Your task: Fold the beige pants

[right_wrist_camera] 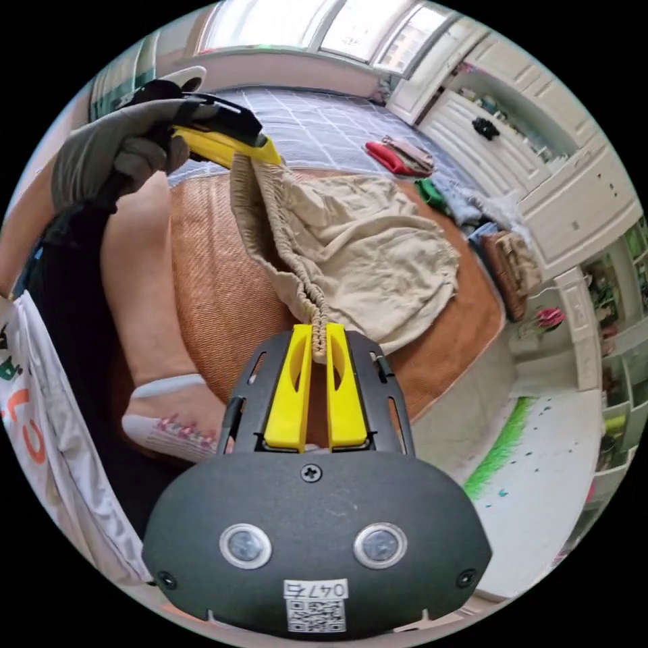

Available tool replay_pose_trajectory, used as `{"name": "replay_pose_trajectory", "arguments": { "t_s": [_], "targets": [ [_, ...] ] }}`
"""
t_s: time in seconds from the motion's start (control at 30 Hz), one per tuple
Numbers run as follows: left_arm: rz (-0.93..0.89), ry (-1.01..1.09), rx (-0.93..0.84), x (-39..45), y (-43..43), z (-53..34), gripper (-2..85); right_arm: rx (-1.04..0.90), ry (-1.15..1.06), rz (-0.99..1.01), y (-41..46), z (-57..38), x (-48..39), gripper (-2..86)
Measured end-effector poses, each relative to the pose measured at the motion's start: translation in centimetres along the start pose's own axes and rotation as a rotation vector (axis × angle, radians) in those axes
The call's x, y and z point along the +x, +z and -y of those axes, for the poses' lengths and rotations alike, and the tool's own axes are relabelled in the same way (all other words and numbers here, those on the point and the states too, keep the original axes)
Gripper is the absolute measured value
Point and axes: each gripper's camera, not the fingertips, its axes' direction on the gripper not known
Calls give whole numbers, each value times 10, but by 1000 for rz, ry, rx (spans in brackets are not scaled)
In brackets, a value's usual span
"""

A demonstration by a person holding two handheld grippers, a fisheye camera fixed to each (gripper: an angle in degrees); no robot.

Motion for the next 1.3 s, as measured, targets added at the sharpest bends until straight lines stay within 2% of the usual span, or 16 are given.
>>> {"name": "replay_pose_trajectory", "arguments": {
  "t_s": [0.1, 0.37, 0.43, 0.6, 0.77, 0.87, 0.97, 1.07, 1.2, 1.3],
  "targets": [
    [79, 73, -24, 11, -8, -7, 80, 9, 71, 83, 8, -8, -5, 1],
    [165, 240, 111, 41, -73, -2, 69, -70, 23, 63, 22, 0, -7, 3],
    [202, 287, 90, 47, -70, 4, 64, -86, 8, 58, 26, 5, -8, 3],
    [332, 392, -153, 58, -7, 28, 12, -156, 21, 99, 40, 13, 5, 18],
    [289, 443, -216, 70, 35, 61, -6, -133, 53, 207, 29, 10, 32, 56],
    [306, 491, -253, 79, 58, 90, -9, -68, 182, 344, 17, 0, 71, 58],
    [311, 567, -374, 82, 102, 107, -10, 51, 371, 403, 4, -15, 122, 49],
    [260, 637, -452, 72, 148, 99, -10, 58, 504, 347, 9, -15, 171, 44],
    [88, 705, -564, 55, 200, 71, -9, 40, 580, 281, 31, 15, 229, 46],
    [90, 755, -628, 61, 221, 67, -8, -20, 602, 254, 63, 48, 264, 52]
  ]
}}
